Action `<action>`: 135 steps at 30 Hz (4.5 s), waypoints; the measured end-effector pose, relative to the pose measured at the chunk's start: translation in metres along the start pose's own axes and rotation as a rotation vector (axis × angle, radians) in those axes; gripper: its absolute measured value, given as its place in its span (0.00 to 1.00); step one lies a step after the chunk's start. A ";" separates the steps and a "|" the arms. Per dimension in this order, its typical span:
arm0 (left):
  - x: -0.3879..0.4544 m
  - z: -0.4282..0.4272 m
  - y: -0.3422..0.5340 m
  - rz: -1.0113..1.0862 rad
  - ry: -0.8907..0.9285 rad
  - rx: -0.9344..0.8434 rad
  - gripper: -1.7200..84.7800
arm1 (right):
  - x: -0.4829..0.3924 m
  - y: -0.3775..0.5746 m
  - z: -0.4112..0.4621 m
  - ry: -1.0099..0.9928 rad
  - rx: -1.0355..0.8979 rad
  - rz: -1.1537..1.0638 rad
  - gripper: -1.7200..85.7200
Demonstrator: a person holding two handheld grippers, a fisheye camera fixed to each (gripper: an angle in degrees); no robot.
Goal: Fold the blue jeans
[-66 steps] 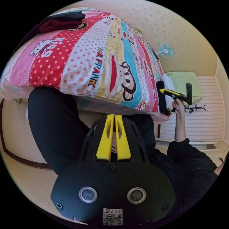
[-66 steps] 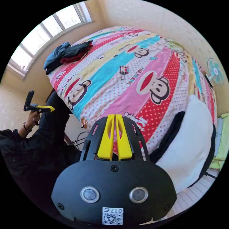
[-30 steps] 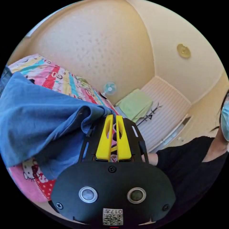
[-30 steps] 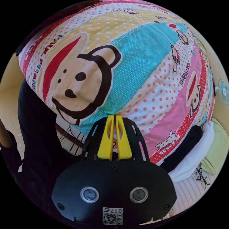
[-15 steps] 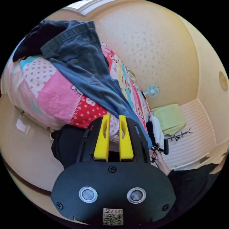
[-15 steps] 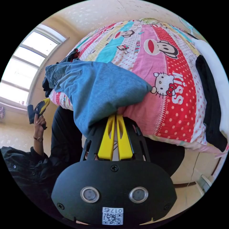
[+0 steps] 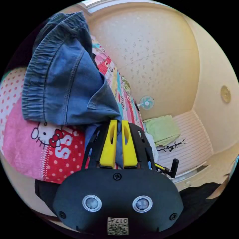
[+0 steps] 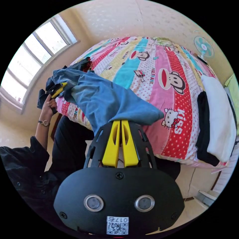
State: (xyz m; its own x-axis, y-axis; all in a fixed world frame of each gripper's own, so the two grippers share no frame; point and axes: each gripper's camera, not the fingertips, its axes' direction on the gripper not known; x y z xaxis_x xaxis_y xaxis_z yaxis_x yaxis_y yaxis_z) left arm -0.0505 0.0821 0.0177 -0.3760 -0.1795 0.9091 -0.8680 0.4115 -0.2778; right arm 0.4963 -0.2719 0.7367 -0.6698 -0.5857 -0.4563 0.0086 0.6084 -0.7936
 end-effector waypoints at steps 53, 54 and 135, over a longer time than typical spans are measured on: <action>0.348 -0.021 0.082 0.621 0.342 0.021 0.08 | -0.139 0.240 -0.105 -0.033 0.832 -0.550 0.18; 0.358 -0.008 0.083 0.607 0.315 0.012 0.08 | -0.140 0.243 -0.109 -0.029 0.847 -0.562 0.18; 0.149 0.464 0.021 0.532 -0.082 -0.833 0.03 | 0.297 0.204 -0.174 -0.388 0.610 0.711 0.05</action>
State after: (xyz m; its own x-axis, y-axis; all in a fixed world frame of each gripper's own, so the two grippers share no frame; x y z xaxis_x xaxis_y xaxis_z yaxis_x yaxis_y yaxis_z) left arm -0.2749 -0.3505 0.0038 -0.6994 0.1621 0.6961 -0.0867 0.9475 -0.3078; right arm 0.1705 -0.2285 0.5093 -0.0753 -0.3940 -0.9160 0.7616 0.5702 -0.3079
